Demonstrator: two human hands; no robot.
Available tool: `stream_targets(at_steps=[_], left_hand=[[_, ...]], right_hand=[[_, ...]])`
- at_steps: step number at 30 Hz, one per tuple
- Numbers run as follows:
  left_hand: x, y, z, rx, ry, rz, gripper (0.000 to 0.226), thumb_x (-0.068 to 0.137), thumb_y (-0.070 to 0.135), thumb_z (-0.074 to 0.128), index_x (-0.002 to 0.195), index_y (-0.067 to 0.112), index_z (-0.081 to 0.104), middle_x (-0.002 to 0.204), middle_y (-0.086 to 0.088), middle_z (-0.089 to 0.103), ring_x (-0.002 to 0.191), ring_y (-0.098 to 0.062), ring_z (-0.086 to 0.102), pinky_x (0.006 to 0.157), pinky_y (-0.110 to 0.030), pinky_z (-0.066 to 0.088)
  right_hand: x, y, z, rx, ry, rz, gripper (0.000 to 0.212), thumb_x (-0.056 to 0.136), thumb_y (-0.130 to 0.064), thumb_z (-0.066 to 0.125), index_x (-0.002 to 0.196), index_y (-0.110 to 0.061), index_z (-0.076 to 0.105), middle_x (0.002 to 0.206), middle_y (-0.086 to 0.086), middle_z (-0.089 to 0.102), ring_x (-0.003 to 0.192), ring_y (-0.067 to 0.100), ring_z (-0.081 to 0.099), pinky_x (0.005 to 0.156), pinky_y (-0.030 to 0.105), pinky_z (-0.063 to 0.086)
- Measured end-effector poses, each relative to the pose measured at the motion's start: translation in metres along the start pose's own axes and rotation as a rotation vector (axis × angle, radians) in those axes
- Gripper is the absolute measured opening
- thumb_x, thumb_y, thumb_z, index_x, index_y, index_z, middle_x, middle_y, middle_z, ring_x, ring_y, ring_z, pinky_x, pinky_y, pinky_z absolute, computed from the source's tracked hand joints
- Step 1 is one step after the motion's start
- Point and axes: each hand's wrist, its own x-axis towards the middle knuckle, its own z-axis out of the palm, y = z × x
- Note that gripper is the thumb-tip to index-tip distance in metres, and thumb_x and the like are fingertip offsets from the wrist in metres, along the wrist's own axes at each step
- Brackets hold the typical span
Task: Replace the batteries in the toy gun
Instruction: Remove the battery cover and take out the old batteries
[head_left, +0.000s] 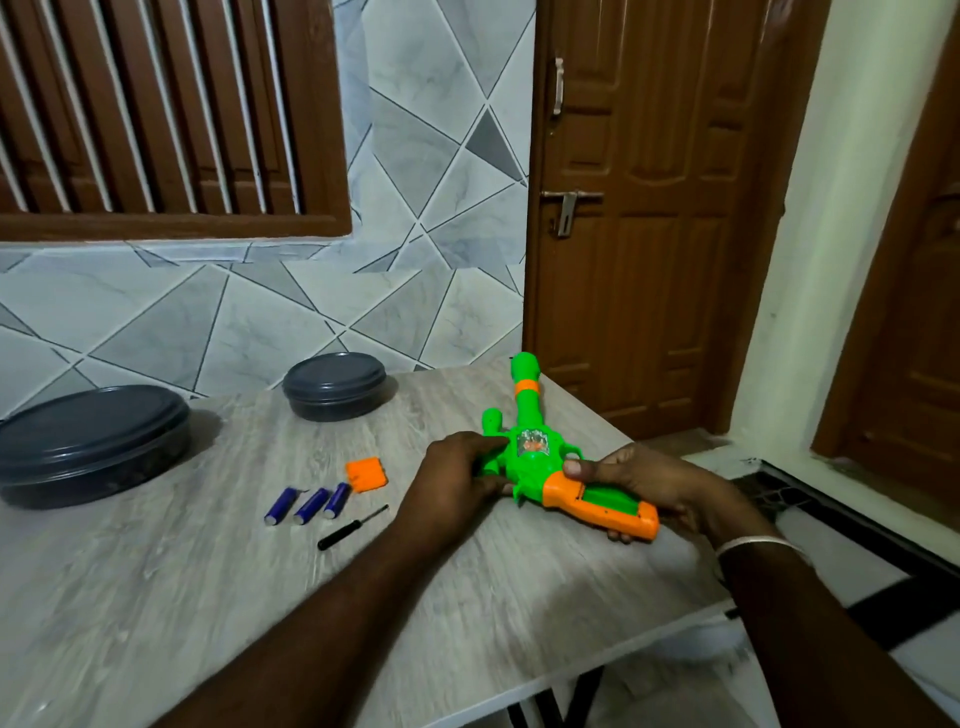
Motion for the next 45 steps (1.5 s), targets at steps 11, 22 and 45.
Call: stream_targets(at_steps=[11,22,45], left_hand=[[0.006,0.011,0.021,0.15,0.032,-0.055,0.062,0.074,0.044,0.083,0.131,0.027,0.067,0.125,-0.001,0.071,0.111,-0.022,0.066,0.092,-0.033,0.051],[0.007,0.01,0.023,0.178,0.007,-0.06,0.062,0.077,0.044,0.081,0.134,0.026,0.064,0.128,-0.002,0.069,0.114,-0.024,0.063,0.093,-0.034,0.049],[-0.019,0.002,-0.032,-0.089,0.234,-0.197,0.04,0.094,0.039,0.066,0.128,0.018,0.067,0.131,0.0,0.067,0.121,-0.019,0.058,0.104,-0.034,0.045]], right_hand=[[0.027,0.035,0.0,0.106,0.716,-0.21,0.07,0.099,-0.056,0.037,0.064,-0.009,0.075,0.073,0.004,0.07,0.085,0.023,0.06,0.083,0.037,0.041],[0.036,0.045,0.004,0.343,0.932,-0.249,0.069,0.101,-0.052,0.032,0.061,-0.011,0.069,0.064,0.006,0.071,0.071,0.026,0.068,0.083,0.04,0.05],[0.02,-0.002,0.032,0.622,1.03,-0.39,0.039,0.097,-0.048,0.036,0.075,-0.029,0.063,0.081,-0.01,0.065,0.071,0.001,0.059,0.065,0.015,0.048]])
